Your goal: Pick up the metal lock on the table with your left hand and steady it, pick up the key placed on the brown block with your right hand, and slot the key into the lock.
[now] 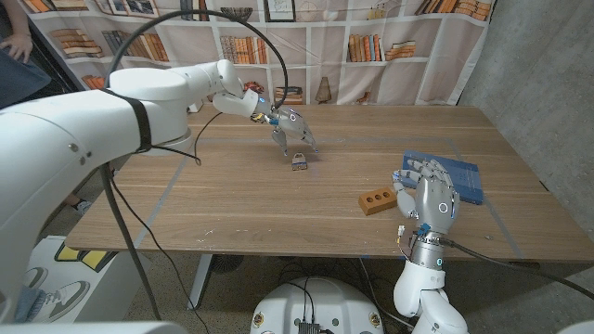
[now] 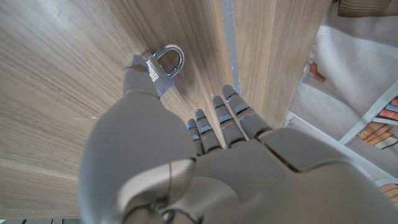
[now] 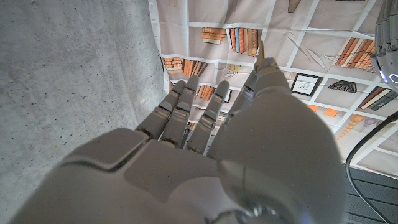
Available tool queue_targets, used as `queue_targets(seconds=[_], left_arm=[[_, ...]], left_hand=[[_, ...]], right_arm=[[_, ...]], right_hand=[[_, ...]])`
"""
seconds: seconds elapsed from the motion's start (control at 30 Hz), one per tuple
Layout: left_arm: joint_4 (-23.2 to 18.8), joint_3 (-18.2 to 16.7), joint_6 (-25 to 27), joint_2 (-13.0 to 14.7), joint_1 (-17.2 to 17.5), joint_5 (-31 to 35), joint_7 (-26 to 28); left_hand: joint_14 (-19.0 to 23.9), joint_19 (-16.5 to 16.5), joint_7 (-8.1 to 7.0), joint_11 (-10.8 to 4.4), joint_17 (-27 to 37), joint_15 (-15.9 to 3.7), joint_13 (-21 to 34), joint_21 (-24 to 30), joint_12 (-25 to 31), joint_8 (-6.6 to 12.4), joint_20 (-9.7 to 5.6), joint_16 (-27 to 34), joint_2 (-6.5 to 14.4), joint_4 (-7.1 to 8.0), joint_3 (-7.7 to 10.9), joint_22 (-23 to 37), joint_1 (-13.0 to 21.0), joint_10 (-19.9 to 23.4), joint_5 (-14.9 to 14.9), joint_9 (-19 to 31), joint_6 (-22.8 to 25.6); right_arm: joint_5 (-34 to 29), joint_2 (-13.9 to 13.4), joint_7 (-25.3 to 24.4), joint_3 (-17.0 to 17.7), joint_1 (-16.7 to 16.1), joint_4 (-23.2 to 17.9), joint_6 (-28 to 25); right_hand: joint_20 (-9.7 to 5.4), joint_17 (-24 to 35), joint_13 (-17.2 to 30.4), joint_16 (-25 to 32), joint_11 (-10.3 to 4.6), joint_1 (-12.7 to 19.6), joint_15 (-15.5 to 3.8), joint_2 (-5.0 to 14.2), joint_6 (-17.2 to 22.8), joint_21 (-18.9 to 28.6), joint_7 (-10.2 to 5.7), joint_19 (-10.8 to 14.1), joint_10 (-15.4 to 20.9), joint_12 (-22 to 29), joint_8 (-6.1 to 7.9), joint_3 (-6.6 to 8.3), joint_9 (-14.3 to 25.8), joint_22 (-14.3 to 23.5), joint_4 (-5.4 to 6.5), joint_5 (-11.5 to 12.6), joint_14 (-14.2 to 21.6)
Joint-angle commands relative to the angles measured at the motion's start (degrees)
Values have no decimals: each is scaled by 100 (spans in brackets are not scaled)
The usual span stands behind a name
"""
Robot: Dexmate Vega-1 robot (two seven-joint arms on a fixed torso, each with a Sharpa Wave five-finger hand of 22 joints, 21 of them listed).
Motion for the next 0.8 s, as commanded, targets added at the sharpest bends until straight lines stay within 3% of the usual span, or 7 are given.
queue_targets(seconds=[0.03,0.8], left_arm=[[35,45,99,3,99,-83,-57],[51,13,218,17,241,-62,-154]], left_hand=[[64,64,-5,4,22,-603,26,-10,48,35,-171,25,27,21,1,-7,-3,79,-17,25,75],[202,136,-28,-48,17,-602,23,-18,74,68,-172,39,39,60,-36,-6,4,221,-94,24,233]], right_arm=[[-4,-25,0,-110,1,-72,-161],[-104,8,0,-177,-121,-158,-258]], right_hand=[[-422,14,17,-8,-3,7,-793,51,71,30,-4,63,25,-21,43,-32,23,8,12,25,52],[-412,15,16,-9,-1,21,-789,75,61,30,-4,71,32,-31,25,-93,29,7,28,41,54]])
